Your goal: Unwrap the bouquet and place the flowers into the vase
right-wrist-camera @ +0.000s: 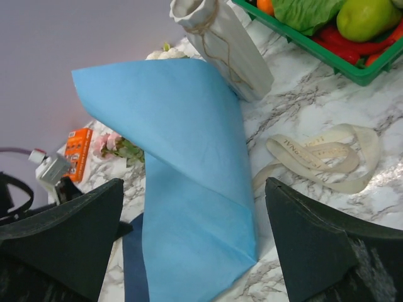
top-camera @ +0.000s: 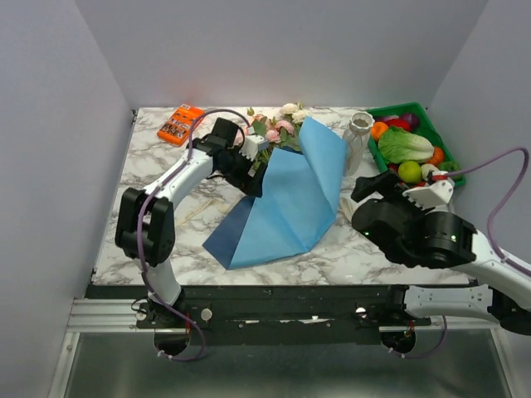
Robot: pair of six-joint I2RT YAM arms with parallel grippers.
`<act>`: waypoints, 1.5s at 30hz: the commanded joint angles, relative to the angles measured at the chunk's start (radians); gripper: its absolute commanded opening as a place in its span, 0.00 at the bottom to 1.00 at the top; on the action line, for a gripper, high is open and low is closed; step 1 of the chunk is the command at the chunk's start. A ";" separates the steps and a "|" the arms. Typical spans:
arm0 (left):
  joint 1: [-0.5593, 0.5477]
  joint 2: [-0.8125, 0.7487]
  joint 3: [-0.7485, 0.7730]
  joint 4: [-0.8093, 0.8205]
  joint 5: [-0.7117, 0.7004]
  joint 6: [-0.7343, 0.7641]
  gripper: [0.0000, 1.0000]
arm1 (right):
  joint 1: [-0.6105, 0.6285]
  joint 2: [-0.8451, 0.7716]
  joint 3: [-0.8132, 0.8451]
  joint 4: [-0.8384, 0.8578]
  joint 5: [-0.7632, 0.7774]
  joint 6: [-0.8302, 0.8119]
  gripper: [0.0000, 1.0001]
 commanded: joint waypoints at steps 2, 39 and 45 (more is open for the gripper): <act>-0.008 0.165 0.167 0.057 0.029 -0.103 0.99 | 0.015 -0.173 -0.098 0.233 0.020 -0.408 1.00; -0.006 0.309 0.180 0.080 -0.025 -0.090 0.88 | 0.013 -0.315 -0.216 0.795 -0.046 -0.932 1.00; -0.006 0.378 0.250 0.051 -0.013 -0.089 0.88 | 0.013 -0.335 -0.226 0.795 -0.044 -0.934 0.99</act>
